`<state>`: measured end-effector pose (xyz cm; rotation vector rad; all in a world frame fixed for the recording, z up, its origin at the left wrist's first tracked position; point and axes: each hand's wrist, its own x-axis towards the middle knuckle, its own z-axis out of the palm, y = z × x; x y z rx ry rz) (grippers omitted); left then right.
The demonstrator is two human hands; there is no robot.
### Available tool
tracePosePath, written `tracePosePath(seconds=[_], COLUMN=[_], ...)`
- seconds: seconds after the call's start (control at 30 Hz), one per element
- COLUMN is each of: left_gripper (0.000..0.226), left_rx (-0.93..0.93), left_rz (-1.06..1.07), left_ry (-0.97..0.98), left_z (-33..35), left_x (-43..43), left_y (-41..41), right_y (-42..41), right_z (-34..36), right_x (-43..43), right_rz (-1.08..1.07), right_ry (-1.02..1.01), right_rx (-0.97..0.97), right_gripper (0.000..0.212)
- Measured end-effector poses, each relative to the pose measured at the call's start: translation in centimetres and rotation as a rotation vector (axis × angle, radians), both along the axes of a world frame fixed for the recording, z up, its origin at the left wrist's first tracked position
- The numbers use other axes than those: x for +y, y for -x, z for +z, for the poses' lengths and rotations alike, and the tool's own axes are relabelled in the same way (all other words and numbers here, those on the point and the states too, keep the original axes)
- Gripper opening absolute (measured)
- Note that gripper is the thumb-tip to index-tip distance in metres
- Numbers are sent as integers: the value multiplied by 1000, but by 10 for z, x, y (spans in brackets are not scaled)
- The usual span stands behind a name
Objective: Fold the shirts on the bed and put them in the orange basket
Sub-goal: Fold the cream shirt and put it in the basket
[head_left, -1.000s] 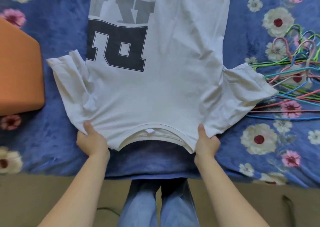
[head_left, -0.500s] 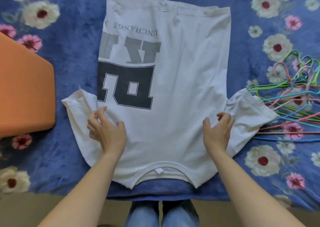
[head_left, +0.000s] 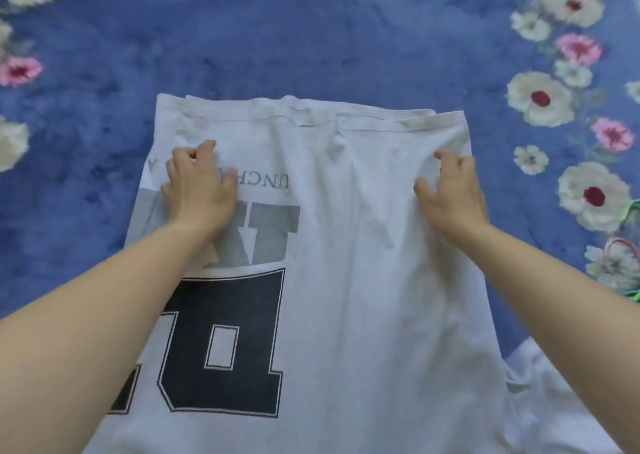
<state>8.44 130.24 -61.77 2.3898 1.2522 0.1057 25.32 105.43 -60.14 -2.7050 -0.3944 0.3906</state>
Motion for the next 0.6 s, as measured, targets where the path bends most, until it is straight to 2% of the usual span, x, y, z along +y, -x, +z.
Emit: tracePosePath(seconds=[0.13,0.23,0.27,0.3,0.33,0.37,0.5,0.6], left_gripper=[55,64,58,41,27,28,26,25], left_rx=[-134,-222,-279,-347,-399,-446,-641,-654], left_rz=[219,484,542,561,562,557,644,760], left_ry=[54,154,189,207,224,209,220,341], left_z=[-1,-10,-11,-14,-14,-15,1,5], left_x=[38,75,83,92,95,101,135,155], left_y=[-34,-48,-49,-51,-51,-52,-55,-58], right_y=[-48,-75,-80,-84,-87,-90,-109,-121], right_z=[-7,-16,-17,-17,-16,-15,-1,-1], right_x=[25,37,39,39,36,34,28,29], right_rz=[-152,-464,-564,-625,-646,-649,-716,-723], right_ry=[-106,-283,-353,-392,-414,-436,-671,-725], right_rx=[0,79,114,142,139,125,21,92], right_gripper=[50,49,43,33,23,13,24,25])
